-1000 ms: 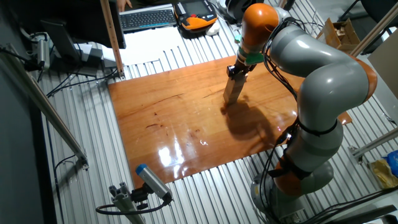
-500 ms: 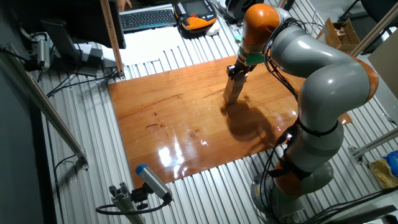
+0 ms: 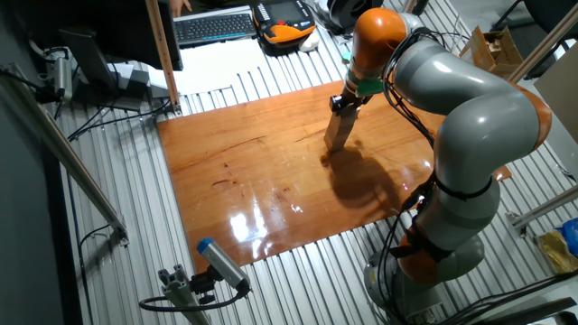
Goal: Stack the blocks in a vertical line of five
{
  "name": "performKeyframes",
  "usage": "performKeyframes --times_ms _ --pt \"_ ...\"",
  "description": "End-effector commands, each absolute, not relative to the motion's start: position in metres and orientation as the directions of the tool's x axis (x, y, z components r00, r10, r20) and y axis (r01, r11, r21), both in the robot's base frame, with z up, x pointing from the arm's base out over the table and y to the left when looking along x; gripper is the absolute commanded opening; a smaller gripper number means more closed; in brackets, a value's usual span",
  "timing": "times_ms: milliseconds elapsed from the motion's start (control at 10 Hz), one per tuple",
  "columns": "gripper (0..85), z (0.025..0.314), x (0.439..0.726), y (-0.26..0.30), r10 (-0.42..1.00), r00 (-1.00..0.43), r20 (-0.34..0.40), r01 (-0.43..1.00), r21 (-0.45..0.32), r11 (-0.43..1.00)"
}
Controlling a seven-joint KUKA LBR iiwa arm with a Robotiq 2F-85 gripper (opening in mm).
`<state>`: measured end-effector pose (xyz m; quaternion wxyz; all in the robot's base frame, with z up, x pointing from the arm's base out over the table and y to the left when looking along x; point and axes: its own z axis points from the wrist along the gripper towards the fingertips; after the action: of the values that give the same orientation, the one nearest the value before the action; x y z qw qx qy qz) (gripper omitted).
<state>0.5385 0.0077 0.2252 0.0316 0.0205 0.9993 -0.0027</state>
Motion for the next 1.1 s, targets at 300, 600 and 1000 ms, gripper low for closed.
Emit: performKeyframes --times_ms 300,600,1000 --pt "68.0 0.2243 0.5392 0.0094 0.042 -0.997 -0.069 0.043 -0.003 0.999" --pt "68.0 0.2239 0.5393 0.0100 0.045 -0.996 -0.078 0.045 0.000 0.999" --pt "85.0 0.2248 0.5386 0.0095 0.062 -0.993 -0.104 0.062 0.002 0.998"
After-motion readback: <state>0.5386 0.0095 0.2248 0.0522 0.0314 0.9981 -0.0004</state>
